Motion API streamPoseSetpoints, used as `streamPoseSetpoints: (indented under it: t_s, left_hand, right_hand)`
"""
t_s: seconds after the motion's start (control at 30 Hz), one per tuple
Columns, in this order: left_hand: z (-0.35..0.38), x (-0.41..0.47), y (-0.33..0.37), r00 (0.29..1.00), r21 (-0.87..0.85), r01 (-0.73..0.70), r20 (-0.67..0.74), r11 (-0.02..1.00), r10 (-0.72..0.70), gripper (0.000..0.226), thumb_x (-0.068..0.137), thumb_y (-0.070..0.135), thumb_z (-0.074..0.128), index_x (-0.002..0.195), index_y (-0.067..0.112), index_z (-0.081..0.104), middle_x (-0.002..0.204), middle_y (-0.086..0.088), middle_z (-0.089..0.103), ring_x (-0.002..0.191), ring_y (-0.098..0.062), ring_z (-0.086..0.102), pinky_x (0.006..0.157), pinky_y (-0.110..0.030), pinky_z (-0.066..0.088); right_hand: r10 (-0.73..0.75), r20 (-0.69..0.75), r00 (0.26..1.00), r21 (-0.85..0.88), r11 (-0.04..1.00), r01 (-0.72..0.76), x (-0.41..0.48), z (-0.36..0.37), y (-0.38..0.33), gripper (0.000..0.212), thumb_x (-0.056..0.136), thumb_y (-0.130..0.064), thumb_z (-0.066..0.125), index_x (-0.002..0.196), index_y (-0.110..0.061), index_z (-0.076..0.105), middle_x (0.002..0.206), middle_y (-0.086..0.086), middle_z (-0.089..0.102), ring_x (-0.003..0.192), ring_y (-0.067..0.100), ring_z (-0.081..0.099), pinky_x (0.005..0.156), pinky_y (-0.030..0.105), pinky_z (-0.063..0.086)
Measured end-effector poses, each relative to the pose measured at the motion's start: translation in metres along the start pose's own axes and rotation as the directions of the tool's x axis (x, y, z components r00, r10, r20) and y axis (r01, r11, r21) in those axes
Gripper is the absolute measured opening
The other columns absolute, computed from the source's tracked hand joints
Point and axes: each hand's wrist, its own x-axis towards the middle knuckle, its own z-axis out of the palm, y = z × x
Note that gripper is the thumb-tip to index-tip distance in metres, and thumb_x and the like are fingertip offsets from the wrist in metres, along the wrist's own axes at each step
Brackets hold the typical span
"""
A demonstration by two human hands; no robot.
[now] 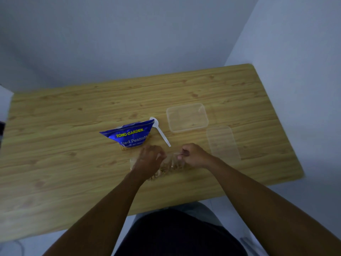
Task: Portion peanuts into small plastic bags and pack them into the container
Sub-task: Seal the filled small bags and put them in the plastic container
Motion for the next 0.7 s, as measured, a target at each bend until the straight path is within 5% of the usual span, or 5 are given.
streamPoseSetpoints:
  t_s: [0.13, 0.33, 0.47, 0.57, 0.7]
  left_hand:
    - [-0.015, 0.005, 0.014, 0.987, -0.281, 0.043, 0.159, 0.959, 0.002, 0.007, 0.099, 0.012, 0.052, 0.096, 0.019, 0.053, 0.083, 0.005, 0.068, 0.072, -0.005, 0.062, 0.063, -0.027, 0.048]
    - [-0.038, 0.043, 0.038, 0.978, -0.407, 0.096, 0.208, 0.908, -0.011, 0.024, 0.102, 0.004, 0.044, 0.112, 0.008, 0.064, 0.096, -0.003, 0.075, 0.086, -0.014, 0.072, 0.072, -0.032, 0.058]
    - [-0.049, 0.088, 0.050, 0.979, -0.459, 0.141, 0.195, 0.877, -0.056, 0.024, 0.102, 0.002, 0.041, 0.105, 0.011, 0.064, 0.092, -0.005, 0.074, 0.080, -0.009, 0.071, 0.068, -0.032, 0.060]
    - [-0.053, 0.127, 0.059, 0.988, -0.367, 0.121, 0.136, 0.922, -0.076, 0.025, 0.101, 0.000, 0.041, 0.103, 0.001, 0.065, 0.089, -0.008, 0.074, 0.066, 0.004, 0.067, 0.063, -0.015, 0.052]
    - [-0.051, 0.166, 0.067, 0.986, -0.292, 0.130, 0.142, 0.948, -0.091, 0.026, 0.099, -0.002, 0.040, 0.103, -0.002, 0.065, 0.086, -0.010, 0.073, 0.057, -0.001, 0.065, 0.049, -0.006, 0.041]
  right_hand:
    - [0.004, 0.067, 0.998, 0.032, 0.999, -0.006, -0.002, -0.017, 0.003, 0.026, 0.095, -0.017, 0.065, 0.075, -0.022, 0.050, 0.078, -0.006, 0.054, 0.074, 0.009, 0.047, 0.066, 0.028, 0.038]
    - [-0.110, -0.049, 0.993, 0.048, 0.993, 0.112, 0.007, -0.070, -0.011, 0.008, 0.098, -0.007, 0.059, 0.089, -0.006, 0.059, 0.085, -0.011, 0.063, 0.082, 0.006, 0.060, 0.065, 0.014, 0.046]
    - [-0.159, -0.248, 0.956, 0.073, 0.981, 0.182, 0.026, -0.109, -0.018, 0.005, 0.095, -0.003, 0.059, 0.094, -0.001, 0.063, 0.094, -0.009, 0.072, 0.092, 0.002, 0.068, 0.081, 0.023, 0.053]
    - [-0.174, -0.286, 0.942, 0.014, 0.983, 0.186, 0.043, -0.128, -0.023, 0.010, 0.094, 0.001, 0.056, 0.090, -0.002, 0.065, 0.090, -0.005, 0.075, 0.082, -0.010, 0.066, 0.076, 0.017, 0.052]
    - [-0.146, -0.243, 0.959, -0.029, 0.989, 0.143, 0.072, -0.132, -0.020, 0.028, 0.090, 0.011, 0.044, 0.076, -0.005, 0.061, 0.092, 0.016, 0.074, 0.089, 0.018, 0.071, 0.068, 0.025, 0.049]
